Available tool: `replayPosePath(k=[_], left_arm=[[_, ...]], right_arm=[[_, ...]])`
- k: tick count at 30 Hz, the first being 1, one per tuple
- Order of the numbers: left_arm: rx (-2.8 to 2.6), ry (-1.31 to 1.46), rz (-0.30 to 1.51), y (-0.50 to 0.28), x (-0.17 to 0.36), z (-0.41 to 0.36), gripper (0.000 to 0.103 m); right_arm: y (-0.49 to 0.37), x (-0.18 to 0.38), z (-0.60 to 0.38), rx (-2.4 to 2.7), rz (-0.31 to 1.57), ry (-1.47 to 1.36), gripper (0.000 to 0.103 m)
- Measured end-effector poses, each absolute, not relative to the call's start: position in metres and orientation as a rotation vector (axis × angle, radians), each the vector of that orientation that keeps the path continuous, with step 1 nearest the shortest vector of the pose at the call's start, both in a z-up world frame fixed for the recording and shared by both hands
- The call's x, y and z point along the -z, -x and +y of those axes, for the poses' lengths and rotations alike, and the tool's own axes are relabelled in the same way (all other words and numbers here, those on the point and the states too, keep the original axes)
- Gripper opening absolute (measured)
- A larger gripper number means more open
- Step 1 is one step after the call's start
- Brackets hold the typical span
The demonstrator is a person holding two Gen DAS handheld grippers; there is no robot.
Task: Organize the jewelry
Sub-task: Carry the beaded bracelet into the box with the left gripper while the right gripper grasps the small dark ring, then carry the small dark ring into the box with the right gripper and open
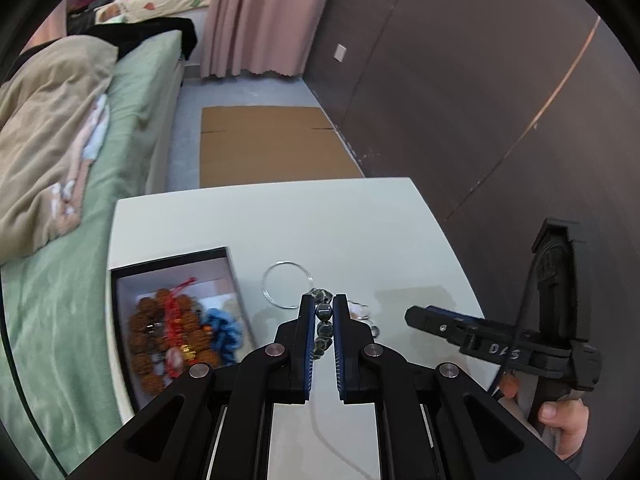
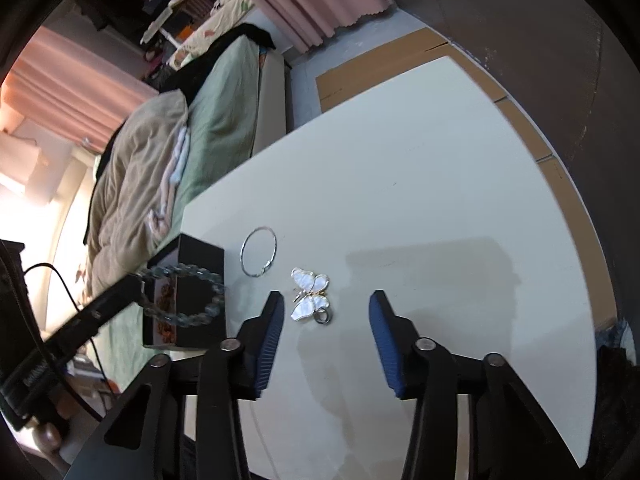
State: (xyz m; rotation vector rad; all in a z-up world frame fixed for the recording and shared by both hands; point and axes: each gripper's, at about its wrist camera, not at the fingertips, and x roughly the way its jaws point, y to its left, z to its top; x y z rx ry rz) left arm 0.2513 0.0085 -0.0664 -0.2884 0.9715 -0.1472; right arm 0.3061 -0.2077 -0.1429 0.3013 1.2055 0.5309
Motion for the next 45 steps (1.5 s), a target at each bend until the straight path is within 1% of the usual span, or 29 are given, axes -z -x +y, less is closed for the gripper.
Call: replayPosePath(k=[1,4,13,18,19,21,24,27,35,42,45], left_arm=[[0.144,0.294,0.967,-0.249,0.066,0.013,0.008],[0.134,0.307,0.955,-0.245,0.064,0.025,0.008],[0.127,0.352,0.919,-0.223,0.056,0.056,0.008],[0.115,0.366,0.896,-0.215,0.049,0.07,0.008],[0.112,0.368,0.893,-0.214,0.048,0.073,0.008],[0.107,0.375,0.887,-0.213,0.048,0.08,0.008],[0.104,0.386,0.885,-0.21,0.048,0.086,0.008],[0.106,0.395,0.889,-0.21,0.051,0.09,0.008],[0.131,0.42,0.889,-0.215,0.056,0.091,0.009],[0.142,0.4,0.891,-0.234,0.06,0.081,0.009],[0.112,0.391,0.93,-0.245,0.071,0.082,0.01]], right_arm=[[-0.306,0.145,-0.204,-0.532,1.214,-0.286,0.034],[-0.306,0.152,-0.19,-0.514,1.247,-0.227,0.028],[-0.304,0.161,-0.166,-0.447,1.277,-0.075,0.027],[-0.301,0.159,-0.151,-0.408,1.261,0.036,0.028],[-0.299,0.159,-0.148,-0.4,1.256,0.066,0.025],[-0.295,0.159,-0.143,-0.395,1.254,0.108,0.015],[-0.291,0.158,-0.14,-0.383,1.248,0.148,0.014],[-0.289,0.151,-0.146,-0.391,1.241,0.109,0.014],[-0.278,0.112,-0.159,-0.49,1.165,-0.047,0.014],[-0.276,0.099,-0.154,-0.56,1.132,-0.104,0.014],[-0.276,0.098,-0.151,-0.57,1.128,-0.114,0.014]])
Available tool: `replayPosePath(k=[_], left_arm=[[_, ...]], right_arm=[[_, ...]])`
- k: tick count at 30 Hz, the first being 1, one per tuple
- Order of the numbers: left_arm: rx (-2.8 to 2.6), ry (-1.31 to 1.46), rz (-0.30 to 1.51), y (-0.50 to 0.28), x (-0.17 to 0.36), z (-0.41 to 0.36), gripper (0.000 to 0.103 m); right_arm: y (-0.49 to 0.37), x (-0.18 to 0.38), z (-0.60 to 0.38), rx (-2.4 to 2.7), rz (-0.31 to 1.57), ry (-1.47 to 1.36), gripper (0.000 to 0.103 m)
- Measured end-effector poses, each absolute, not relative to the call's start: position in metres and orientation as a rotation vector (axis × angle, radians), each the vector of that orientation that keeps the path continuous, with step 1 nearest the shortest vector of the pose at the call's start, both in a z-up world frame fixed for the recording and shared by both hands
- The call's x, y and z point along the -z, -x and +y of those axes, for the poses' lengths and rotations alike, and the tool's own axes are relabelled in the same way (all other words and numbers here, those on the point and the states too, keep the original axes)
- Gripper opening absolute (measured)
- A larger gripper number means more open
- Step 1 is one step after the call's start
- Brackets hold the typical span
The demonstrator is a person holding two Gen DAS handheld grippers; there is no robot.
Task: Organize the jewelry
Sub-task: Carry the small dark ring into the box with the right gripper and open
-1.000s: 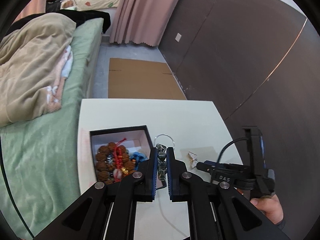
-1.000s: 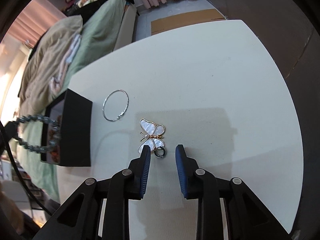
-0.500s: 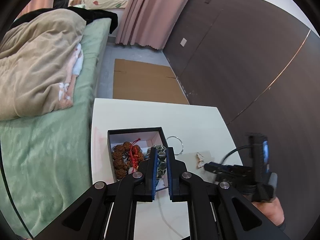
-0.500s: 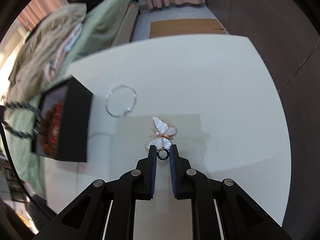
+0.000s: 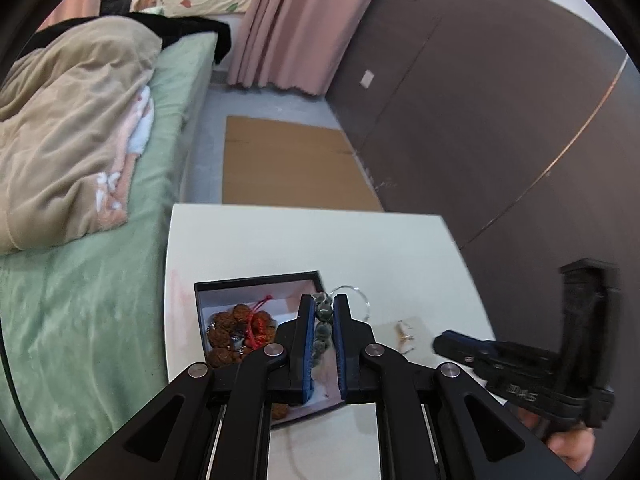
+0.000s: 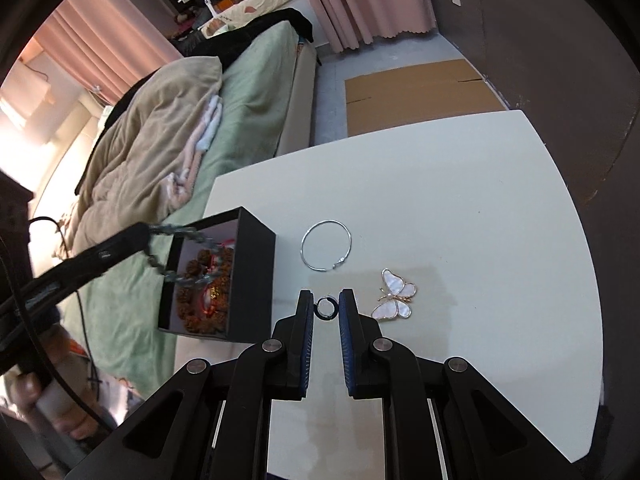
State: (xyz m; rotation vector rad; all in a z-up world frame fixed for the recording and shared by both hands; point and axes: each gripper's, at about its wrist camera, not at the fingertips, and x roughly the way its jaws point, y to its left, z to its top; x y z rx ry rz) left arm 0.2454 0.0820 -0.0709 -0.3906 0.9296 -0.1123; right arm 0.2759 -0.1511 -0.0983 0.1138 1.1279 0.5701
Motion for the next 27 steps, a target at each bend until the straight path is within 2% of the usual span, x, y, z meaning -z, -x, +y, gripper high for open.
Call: replayPosePath(k=[5,8,10,12,17,19,21,26,27], left_arm=[[0.115,0.417,0.963,-0.243,0.08,0.089,0.015],[0.103,0.442,0.952,-0.234,0.079,0.101,0.037],[0.087,0.452,0.931,-0.227,0.075,0.109,0.057],[0.072,0.455,0.914,-0.22,0.07,0.115,0.064],[0.037,0.454,0.895,-0.206,0.06,0.13,0.067],[0.02,0.454,0.88,-0.2,0.057,0.135,0.077],[0.003,0.453,0.866,-0.194,0.054,0.14,0.082],[-0.029,0.453,0.846,-0.183,0.049,0.151,0.084],[-0.036,0.455,0.843,-0.181,0.049,0.153,0.084]], right_arm=[[-0.279,0.093,-0.141,-0.618,1.116,-0.13,0.014],[-0.281,0.085,-0.127,-0.667,1.108,-0.129,0.014],[-0.28,0.079,-0.117,-0.692,1.102,-0.119,0.014],[-0.279,0.073,-0.105,-0.732,1.095,-0.114,0.014],[-0.276,0.064,-0.077,-0.776,1.093,-0.065,0.014],[-0.277,0.061,-0.067,-0.789,1.094,-0.045,0.014],[-0.279,0.06,-0.058,-0.801,1.095,-0.037,0.014],[-0.289,0.058,-0.042,-0.826,1.096,-0.053,0.015],[-0.292,0.059,-0.04,-0.824,1.103,-0.054,0.02]])
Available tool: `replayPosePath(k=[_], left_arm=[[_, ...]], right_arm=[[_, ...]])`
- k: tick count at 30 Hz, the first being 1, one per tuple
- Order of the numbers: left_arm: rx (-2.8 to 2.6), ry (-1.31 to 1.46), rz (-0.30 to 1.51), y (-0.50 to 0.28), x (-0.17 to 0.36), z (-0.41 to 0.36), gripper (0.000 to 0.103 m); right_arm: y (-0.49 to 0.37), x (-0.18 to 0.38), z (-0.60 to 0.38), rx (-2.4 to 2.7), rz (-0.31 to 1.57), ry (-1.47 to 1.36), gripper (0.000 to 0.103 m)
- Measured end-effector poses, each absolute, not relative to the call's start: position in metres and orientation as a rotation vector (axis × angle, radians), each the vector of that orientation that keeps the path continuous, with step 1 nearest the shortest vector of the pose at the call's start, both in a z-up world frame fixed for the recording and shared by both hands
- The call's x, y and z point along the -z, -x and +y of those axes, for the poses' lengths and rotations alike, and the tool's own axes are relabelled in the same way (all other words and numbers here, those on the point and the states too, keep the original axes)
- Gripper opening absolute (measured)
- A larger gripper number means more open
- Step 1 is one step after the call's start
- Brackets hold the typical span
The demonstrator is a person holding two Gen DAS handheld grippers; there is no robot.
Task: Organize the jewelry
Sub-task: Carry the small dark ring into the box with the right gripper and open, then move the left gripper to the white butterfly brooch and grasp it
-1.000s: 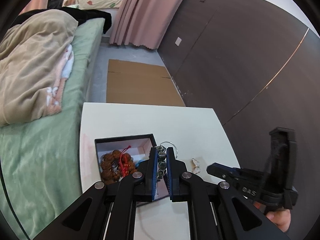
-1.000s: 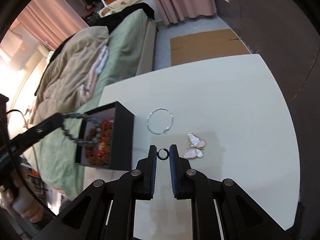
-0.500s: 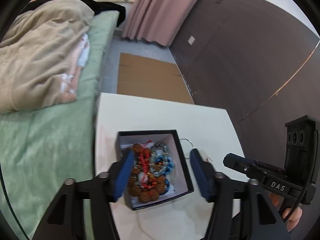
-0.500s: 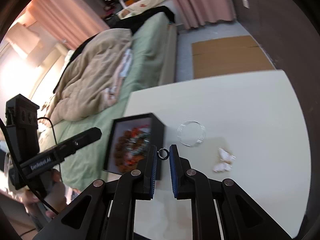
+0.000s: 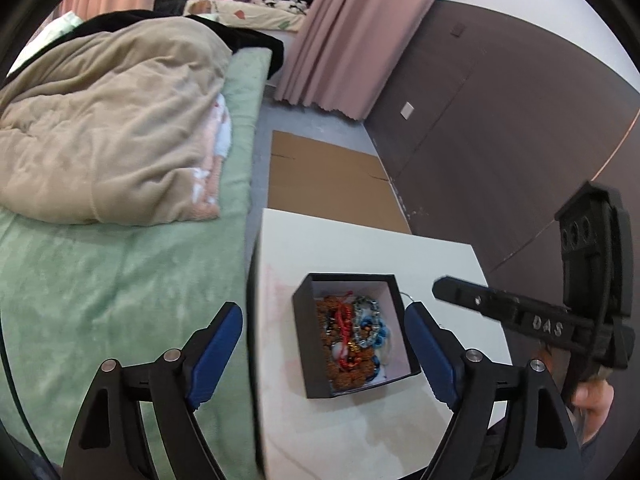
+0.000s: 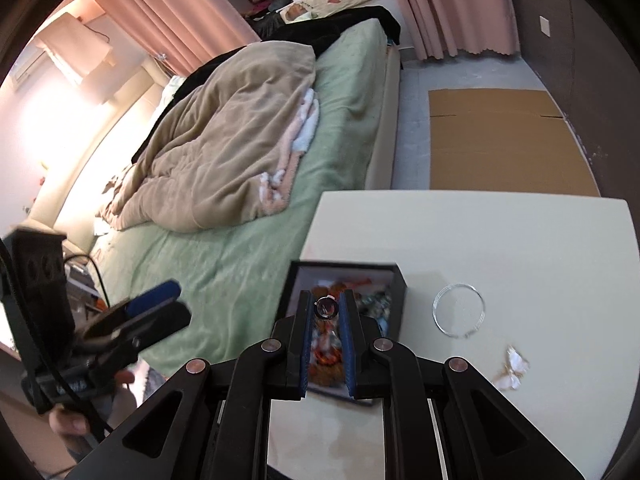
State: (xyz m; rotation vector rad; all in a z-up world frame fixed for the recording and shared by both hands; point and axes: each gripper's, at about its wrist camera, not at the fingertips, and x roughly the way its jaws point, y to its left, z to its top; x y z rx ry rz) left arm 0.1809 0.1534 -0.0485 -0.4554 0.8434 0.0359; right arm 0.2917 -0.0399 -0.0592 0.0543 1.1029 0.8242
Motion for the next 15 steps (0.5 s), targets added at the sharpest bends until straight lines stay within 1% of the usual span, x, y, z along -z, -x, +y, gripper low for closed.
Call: replayPosePath(k=[1,2,3,4,15], left_arm=[[-0.038,0.457,0.842,-0.18,0.049,0.154,0.084],[-0.041,0.458,0.841,-0.179,0.048,0.155,0.084],[-0.042,0.457,0.841,-0.178,0.048,0.155,0.084],[-0.043,0.456,0.842,-0.178,0.048,0.154,0.084],[-0.007,0.438,0.83,-0.188,0.048,0.127,0.084]], right_arm=[[-0.293,0.06,-0.04,-0.818,1.108,-0.062,0.038],[-0.294,0.061,-0.043,-0.808,1.103,-0.082,0.049],[-0.294,0.061,-0.047,-0.799,1.091,-0.093,0.064],[-0.292,0.061,-0.052,-0.792,1.079,-0.099,0.066],[-0.291,0.059,-0.113,-0.735,1.065,-0.165,0.066]])
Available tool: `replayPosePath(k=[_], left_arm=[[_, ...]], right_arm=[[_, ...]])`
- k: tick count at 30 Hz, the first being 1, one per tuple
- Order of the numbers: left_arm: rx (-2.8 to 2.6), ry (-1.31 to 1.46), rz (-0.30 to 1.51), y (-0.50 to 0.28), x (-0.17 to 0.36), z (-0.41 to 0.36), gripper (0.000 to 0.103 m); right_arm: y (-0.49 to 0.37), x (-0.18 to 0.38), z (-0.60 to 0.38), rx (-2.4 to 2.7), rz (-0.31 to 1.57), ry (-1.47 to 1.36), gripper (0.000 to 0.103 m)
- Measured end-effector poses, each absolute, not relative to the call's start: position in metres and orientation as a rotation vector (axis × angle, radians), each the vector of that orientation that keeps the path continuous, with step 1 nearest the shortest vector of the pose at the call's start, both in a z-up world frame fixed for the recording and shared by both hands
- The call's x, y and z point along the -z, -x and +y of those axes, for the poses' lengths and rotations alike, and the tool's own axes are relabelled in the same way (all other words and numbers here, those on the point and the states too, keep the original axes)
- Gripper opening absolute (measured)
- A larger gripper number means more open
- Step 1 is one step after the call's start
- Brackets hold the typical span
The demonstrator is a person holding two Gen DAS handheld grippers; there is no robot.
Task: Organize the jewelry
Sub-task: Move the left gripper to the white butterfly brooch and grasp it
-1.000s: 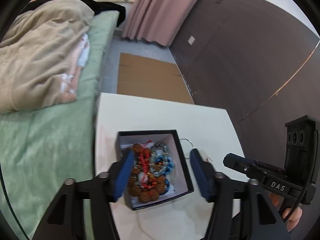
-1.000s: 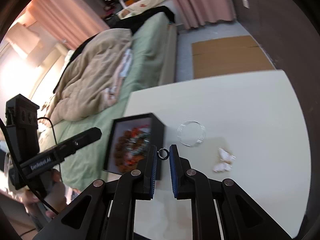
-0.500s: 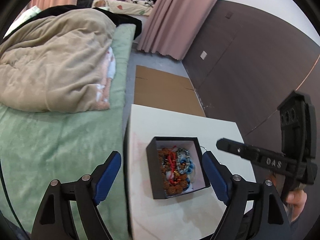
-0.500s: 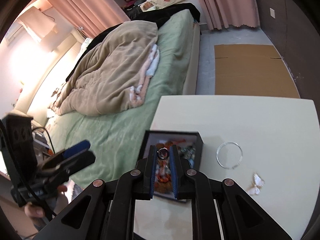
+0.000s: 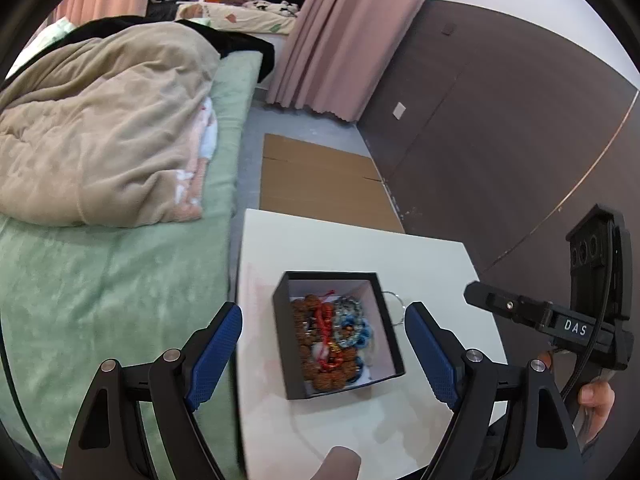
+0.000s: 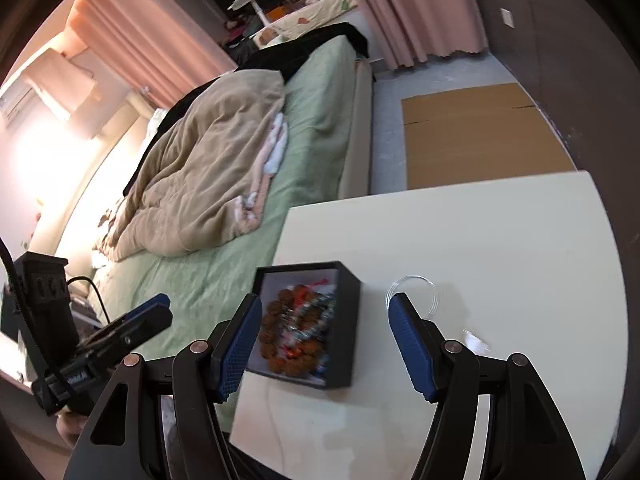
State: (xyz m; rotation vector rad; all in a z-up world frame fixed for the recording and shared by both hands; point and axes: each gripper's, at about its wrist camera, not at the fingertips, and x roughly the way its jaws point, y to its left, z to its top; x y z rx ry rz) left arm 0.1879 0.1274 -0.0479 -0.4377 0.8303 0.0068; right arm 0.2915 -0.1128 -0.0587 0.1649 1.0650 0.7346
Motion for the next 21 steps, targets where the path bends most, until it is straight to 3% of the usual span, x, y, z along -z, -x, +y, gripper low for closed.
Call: replayPosePath(k=[21], left_arm=[[0.1,0.29,0.962,-0.24,0.061,0.018,0.084]], right_arm=[[-0.316,0.097,-0.219,-0.609,1.138,-0.32,0.067]])
